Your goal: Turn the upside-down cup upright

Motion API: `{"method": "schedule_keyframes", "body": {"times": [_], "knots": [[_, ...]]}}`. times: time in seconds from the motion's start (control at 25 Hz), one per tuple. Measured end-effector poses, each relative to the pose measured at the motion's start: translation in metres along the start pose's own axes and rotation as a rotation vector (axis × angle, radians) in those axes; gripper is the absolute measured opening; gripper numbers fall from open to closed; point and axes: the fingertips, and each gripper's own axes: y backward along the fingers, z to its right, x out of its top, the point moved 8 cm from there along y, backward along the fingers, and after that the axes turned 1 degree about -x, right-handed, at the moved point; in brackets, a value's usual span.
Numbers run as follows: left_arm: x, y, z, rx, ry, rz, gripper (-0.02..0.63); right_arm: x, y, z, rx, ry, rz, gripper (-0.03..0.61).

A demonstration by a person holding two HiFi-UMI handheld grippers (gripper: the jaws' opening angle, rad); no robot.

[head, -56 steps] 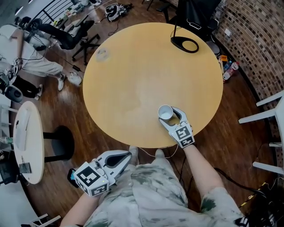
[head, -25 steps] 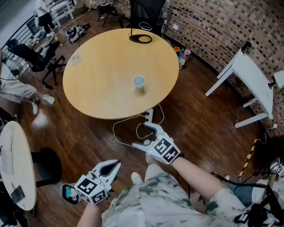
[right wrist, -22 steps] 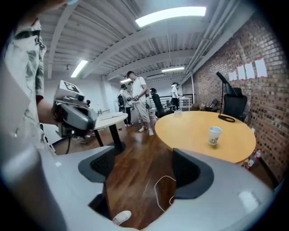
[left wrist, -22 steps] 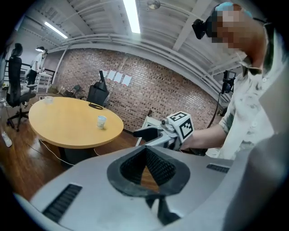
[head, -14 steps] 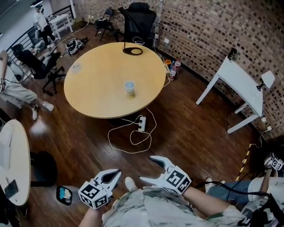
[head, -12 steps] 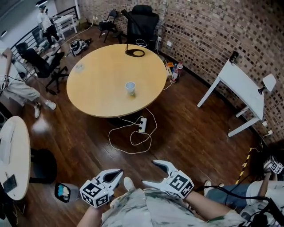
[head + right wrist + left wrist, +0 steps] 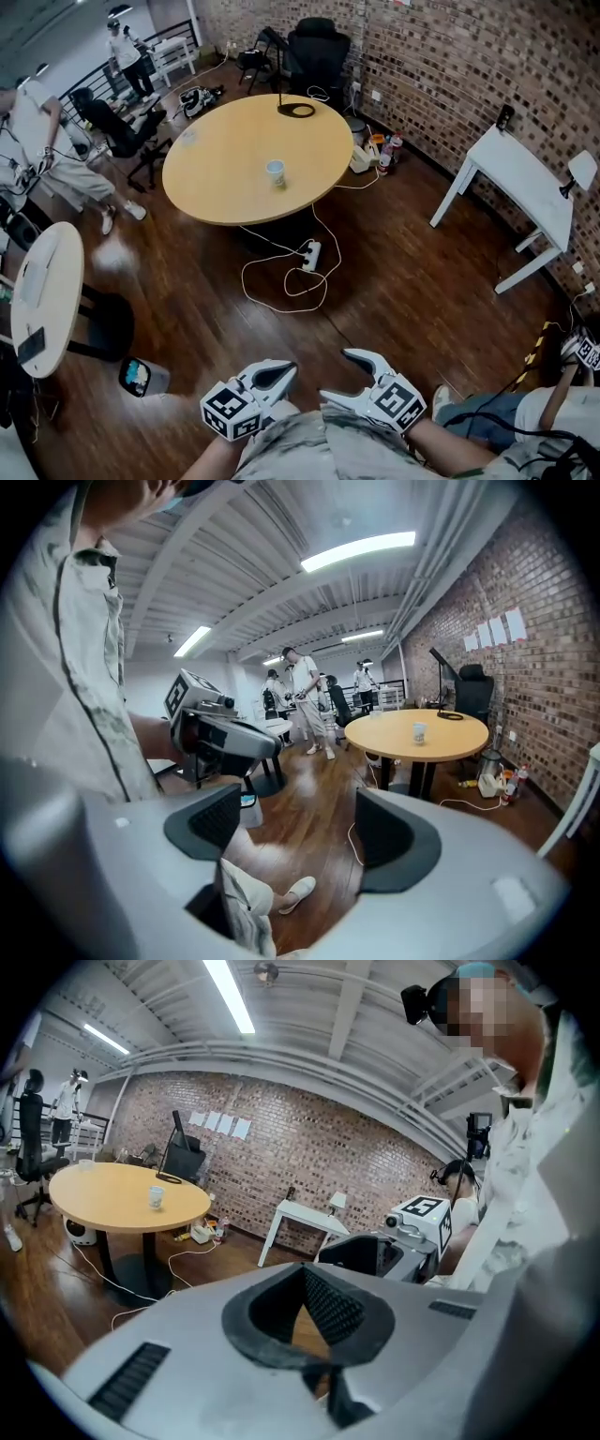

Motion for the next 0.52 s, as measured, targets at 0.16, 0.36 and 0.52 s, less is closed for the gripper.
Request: {"method": "schedule_keyframes", "body": {"times": [0.16,0.36,0.52], "knots": [[-0.012,0.004,0.032,0.024,0.009,-0.006,0.006,-0.011,0.019,-0.013,0.023,0.014,0.008,0.377],[-0.019,0.013,0.055,0.034,0.016,0.007,0.006,-0.018,0.032,-0.031,0.035,0.023,-0.016,0.377],[-0.027,0.031,0.061,0.03,0.025,0.01,0.006,-0.018,0.034,-0.05,0.025,0.016,-0.022,0.377]]}}
